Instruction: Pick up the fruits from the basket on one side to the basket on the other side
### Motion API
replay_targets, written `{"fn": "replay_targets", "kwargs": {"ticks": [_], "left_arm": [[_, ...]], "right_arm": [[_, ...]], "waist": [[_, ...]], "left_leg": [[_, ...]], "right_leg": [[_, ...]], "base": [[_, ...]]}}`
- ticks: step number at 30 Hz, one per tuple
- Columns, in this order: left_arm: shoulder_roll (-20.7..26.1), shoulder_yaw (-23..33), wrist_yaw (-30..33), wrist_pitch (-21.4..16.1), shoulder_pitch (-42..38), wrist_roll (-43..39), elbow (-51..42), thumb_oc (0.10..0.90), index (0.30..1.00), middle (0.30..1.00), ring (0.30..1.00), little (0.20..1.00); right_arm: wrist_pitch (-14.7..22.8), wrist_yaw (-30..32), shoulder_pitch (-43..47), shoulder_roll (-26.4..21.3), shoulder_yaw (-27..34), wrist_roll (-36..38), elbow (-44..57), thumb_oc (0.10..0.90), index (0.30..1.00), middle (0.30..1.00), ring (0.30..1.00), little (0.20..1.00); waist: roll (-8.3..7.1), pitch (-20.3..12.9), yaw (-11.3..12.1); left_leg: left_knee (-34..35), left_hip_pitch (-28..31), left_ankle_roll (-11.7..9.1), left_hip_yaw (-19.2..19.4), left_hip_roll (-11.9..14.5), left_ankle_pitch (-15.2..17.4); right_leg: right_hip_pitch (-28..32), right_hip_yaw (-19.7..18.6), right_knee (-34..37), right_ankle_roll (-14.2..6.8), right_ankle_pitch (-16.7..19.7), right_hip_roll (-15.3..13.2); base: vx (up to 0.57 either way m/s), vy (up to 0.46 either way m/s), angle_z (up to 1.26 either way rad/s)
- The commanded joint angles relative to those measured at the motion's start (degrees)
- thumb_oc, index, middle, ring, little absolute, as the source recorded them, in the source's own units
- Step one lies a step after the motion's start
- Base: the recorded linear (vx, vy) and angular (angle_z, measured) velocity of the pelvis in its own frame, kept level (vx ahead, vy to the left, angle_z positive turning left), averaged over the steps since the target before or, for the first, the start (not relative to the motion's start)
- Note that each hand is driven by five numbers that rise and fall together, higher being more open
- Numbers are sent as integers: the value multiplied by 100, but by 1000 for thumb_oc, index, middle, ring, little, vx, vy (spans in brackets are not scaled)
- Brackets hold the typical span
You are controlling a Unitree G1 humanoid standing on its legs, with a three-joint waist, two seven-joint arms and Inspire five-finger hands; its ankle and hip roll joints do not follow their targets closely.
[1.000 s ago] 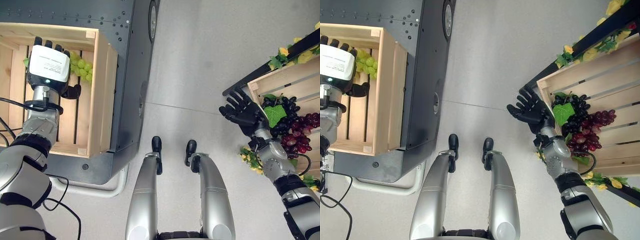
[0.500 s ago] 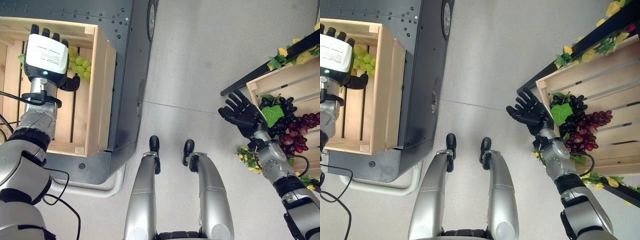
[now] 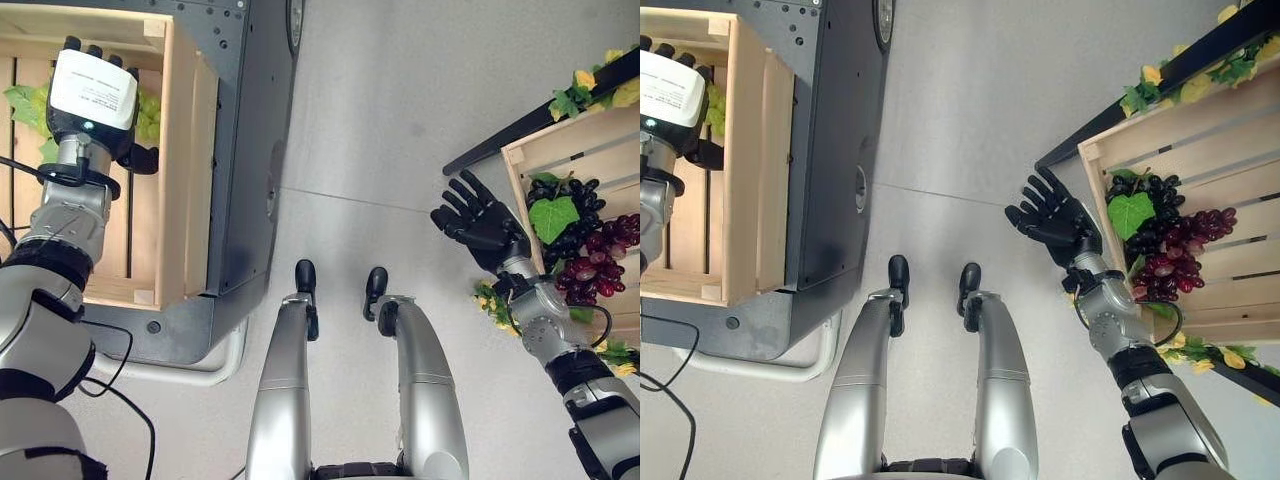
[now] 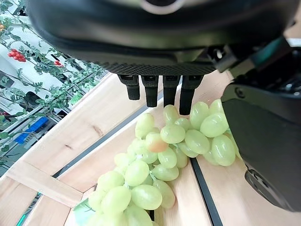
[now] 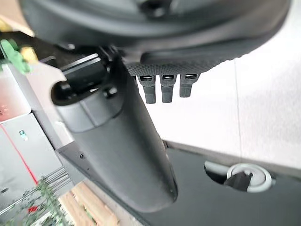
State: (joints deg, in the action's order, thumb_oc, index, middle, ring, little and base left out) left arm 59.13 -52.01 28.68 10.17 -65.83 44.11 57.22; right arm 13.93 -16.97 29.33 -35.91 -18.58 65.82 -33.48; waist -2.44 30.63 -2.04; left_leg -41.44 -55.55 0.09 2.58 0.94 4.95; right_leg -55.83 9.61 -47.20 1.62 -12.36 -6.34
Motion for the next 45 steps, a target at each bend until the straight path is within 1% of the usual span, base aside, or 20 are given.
{"fn": "replay_targets", "kwargs": {"ticks": [1, 4, 6, 9, 10, 11, 12, 13, 14, 22, 27, 28, 29, 30, 32, 35, 42, 43, 44, 45], "left_arm": [[250, 23, -185, 698, -303, -32, 375, 800, 900, 900, 900, 900], [251, -54, -483, 891, -375, 68, 455, 800, 900, 900, 900, 900], [280, -144, -717, 1187, -450, 16, 556, 800, 900, 900, 900, 900], [365, -130, -814, 1382, -441, -117, 758, 800, 900, 900, 900, 900], [382, -125, -811, 1383, -432, -129, 777, 775, 862, 862, 862, 862], [420, -89, -782, 1374, -409, -112, 828, 689, 733, 733, 733, 733], [430, -67, -747, 1363, -402, -136, 856, 631, 646, 646, 646, 646], [440, -77, -695, 1318, -423, -144, 920, 502, 453, 453, 453, 453], [438, -47, -625, 1250, -443, -213, 971, 400, 300, 300, 300, 300], [394, -1, -201, 696, -490, -456, 927, 400, 300, 300, 300, 300], [423, 316, 34, 71, -417, -1591, 888, 400, 300, 300, 300, 300], [421, 535, 64, -135, -347, -1862, 874, 400, 300, 300, 300, 300], [424, 569, 69, -166, -335, -1880, 868, 400, 300, 300, 300, 300], [424, 716, 106, -353, -286, -1855, 825, 400, 300, 300, 300, 300], [412, 882, 146, -407, -185, -1857, 735, 400, 300, 300, 300, 300], [351, 1223, 297, -521, 6, -2258, 519, 400, 300, 300, 300, 300], [182, 2335, 458, -966, 478, -3827, 151, 400, 300, 300, 300, 300], [127, 2533, 468, -1087, 576, -4250, 106, 400, 300, 300, 300, 300], [101, 2649, 428, -1097, 585, -4387, 66, 400, 300, 300, 300, 300], [50, 2917, 409, -1305, 685, -4921, 26, 400, 300, 300, 300, 300]], "right_arm": [[272, -241, -83, -425, 237, 390, 504, 800, 900, 900, 900, 900], [302, -324, -11, -452, 225, 496, 479, 800, 900, 900, 900, 900], [325, -367, 35, -479, 206, 576, 495, 800, 900, 900, 900, 900], [384, -428, 39, -505, 153, 646, 554, 800, 900, 900, 900, 900], [384, -439, 31, -515, 148, 666, 568, 800, 900, 900, 900, 900], [380, -464, 7, -524, 150, 693, 592, 800, 900, 900, 900, 900], [381, -479, 4, -529, 150, 711, 583, 800, 900, 900, 900, 900], [380, -501, -1, -528, 155, 719, 564, 800, 900, 900, 900, 900], [391, -516, -4, -525, 155, 718, 535, 800, 900, 900, 900, 900], [381, -527, 70, -440, 185, 788, 456, 800, 900, 900, 900, 900], [404, -502, -7, -351, 238, 779, 577, 800, 900, 900, 900, 900], [403, -478, -47, -330, 242, 775, 629, 800, 900, 900, 900, 900], [384, -474, -53, -325, 253, 768, 640, 800, 900, 900, 900, 900], [322, -436, -84, -282, 286, 708, 700, 800, 900, 900, 900, 900], [266, -387, -123, -252, 307, 648, 774, 800, 900, 900, 900, 900], [161, -254, -212, -169, 350, 561, 922, 800, 900, 900, 900, 900], [132, -147, -393, 84, 430, 469, 1164, 800, 900, 900, 900, 900], [110, -111, -409, 132, 431, 440, 1192, 800, 900, 900, 900, 900], [92, -93, -395, 155, 443, 428, 1206, 800, 900, 900, 900, 900], [44, -59, -384, 193, 455, 415, 1229, 800, 900, 900, 900, 900]], "waist": [[-21, -84, -18], [1, -84, -2], [27, -84, 2], [56, -84, 1], [58, -84, 1], [59, -84, 4], [60, -84, 4], [60, -84, 1], [62, -84, 4], [66, -84, 37], [61, -84, 54], [57, -84, 57], [57, -84, 52], [48, -84, 53], [44, -84, 52], [32, -84, 56], [-24, -84, 98], [-31, -84, 111], [-34, -84, 116], [-37, -84, 126]], "left_leg": [[108, 269, 78, 294, -145, 448], [146, 201, 69, 280, -163, 415], [136, 154, 53, 262, -186, 395], [137, 160, 27, 246, -198, 389], [137, 164, 21, 244, -197, 388], [150, 188, 8, 240, -191, 381], [163, 202, 6, 238, -190, 375], [192, 232, 4, 237, -192, 370], [200, 255, -4, 238, -193, 368], [211, 451, -5, 234, -192, 395], [190, 617, -4, 219, -213, 428], [163, 648, -1, 213, -219, 444], [163, 661, 2, 215, -216, 448], [149, 704, 6, 215, -216, 461], [135, 727, 9, 217, -215, 471], [142, 808, 30, 230, -214, 484], [155, 1098, 72, 223, -241, 553], [192, 1229, 74, 220, -245, 574], [184, 1241, 79, 213, -252, 568], [220, 1371, 82, 199, -268, 573]], "right_leg": [[269, 42, 322, -111, 288, 112], [209, 48, 313, -110, 277, 98], [172, 47, 306, -116, 284, 92], [196, 55, 360, -114, 287, 89], [206, 58, 368, -112, 286, 87], [241, 69, 390, -110, 284, 84], [257, 75, 399, -111, 283, 82], [285, 84, 412, -109, 277, 82], [314, 90, 420, -106, 269, 78], [541, 140, 397, -72, 187, 73], [716, 157, 356, -53, 134, 83], [750, 154, 330, -49, 112, 86], [758, 153, 323, -46, 106, 88], [804, 149, 308, -37, 88, 95], [827, 142, 292, -33, 75, 102], [903, 135, 267, -20, 44, 113], [1180, 120, 196, -5, -64, 135], [1305, 112, 222, -6, -89, 147], [1315, 114, 207, 0, -91, 143], [1433, 113, 224, 1, -107, 147]], "base": [[0, 0, 0], [0, 0, 0], [0, 0, 0], [0, 0, 0], [0, 0, 0], [0, 0, 0], [0, 0, 0], [0, 0, 0], [-20, -14, 3], [-7, -29, 4], [14, -43, 5], [13, -31, 3], [19, -43, 4], [0, 0, 0], [0, 0, 0], [4, -11, 0], [16, -45, 0], [17, -37, 3], [25, -47, 4], [12, -36, 3]]}}
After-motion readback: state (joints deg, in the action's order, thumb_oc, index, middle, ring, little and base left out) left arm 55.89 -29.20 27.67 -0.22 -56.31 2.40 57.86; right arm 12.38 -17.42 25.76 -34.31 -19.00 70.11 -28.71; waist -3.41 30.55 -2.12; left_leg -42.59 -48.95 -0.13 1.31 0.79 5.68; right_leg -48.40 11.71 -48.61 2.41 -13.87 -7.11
